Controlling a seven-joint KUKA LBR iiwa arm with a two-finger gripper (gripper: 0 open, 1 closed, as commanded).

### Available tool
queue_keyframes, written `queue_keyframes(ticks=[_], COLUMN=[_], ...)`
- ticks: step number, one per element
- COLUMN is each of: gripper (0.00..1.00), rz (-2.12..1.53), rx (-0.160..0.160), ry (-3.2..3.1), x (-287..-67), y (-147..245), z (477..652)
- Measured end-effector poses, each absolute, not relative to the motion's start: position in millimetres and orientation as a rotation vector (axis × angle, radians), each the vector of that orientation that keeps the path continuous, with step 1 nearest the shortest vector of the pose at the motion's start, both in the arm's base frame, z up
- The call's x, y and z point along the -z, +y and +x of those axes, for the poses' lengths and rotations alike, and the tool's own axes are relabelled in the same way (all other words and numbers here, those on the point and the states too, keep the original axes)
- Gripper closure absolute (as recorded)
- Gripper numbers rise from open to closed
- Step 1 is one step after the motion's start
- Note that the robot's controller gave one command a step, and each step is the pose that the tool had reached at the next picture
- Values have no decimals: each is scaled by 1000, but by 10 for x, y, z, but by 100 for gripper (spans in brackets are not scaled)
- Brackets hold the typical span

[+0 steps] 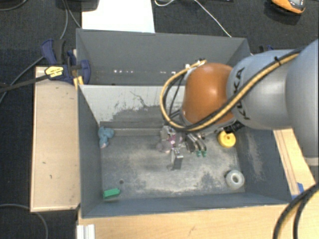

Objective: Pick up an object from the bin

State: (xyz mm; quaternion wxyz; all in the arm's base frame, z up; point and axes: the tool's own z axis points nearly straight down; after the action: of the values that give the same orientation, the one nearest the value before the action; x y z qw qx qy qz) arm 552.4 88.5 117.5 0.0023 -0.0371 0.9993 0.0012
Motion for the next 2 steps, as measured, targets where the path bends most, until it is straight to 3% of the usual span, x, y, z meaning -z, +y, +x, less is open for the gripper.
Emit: queue_keyframes(ticks=[1, 2], gripper=[0, 0], rz=[-907, -397], rx=[-1, -3], ry=[3003, 3111], x=[-1010, -695], y=[827, 638], z=[5867, 5733])
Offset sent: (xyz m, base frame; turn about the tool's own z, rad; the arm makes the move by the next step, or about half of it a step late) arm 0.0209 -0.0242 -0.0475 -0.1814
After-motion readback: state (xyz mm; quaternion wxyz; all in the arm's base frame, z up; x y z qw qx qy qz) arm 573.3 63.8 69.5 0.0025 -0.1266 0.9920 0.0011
